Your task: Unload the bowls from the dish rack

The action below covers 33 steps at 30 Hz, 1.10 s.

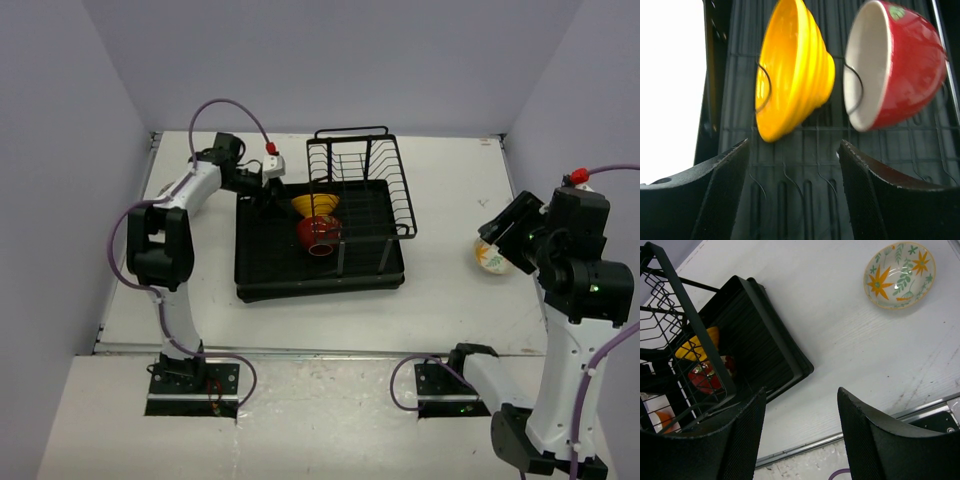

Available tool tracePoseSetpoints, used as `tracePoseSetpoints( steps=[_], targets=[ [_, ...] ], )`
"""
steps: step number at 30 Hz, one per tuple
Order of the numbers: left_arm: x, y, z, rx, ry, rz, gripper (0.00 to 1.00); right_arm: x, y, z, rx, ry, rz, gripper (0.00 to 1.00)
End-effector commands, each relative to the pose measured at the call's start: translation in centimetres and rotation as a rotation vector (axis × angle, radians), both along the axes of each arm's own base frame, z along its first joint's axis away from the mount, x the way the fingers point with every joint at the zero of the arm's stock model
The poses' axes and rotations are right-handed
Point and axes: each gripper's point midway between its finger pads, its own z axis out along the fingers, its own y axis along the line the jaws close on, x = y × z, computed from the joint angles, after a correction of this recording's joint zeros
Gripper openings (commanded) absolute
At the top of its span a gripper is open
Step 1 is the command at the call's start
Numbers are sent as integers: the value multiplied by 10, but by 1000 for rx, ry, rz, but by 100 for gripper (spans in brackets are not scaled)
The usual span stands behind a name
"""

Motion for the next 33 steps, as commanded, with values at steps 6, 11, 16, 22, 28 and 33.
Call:
tracePoseSetpoints(
  steps=[6, 11, 16, 22, 28, 33],
  targets=[
    [30, -26, 37, -55, -151, 41, 72, 0, 4, -2, 18, 17, 12, 60],
    [32, -33, 39, -61, -153, 33, 71, -3, 3, -5, 12, 27, 10, 60],
    [31, -37, 38, -71, -142, 21, 67, -3, 3, -7, 11, 33, 11, 60],
    [20, -48, 43, -98, -115, -10, 60, -2, 4, -9, 14, 33, 12, 59],
    [12, -59, 40, -108, -81, -37, 51, -7, 4, -11, 15, 34, 6, 59],
    [10, -64, 33, -104, -38, -59, 46, -14, -1, -7, -7, 29, -10, 59]
  ],
)
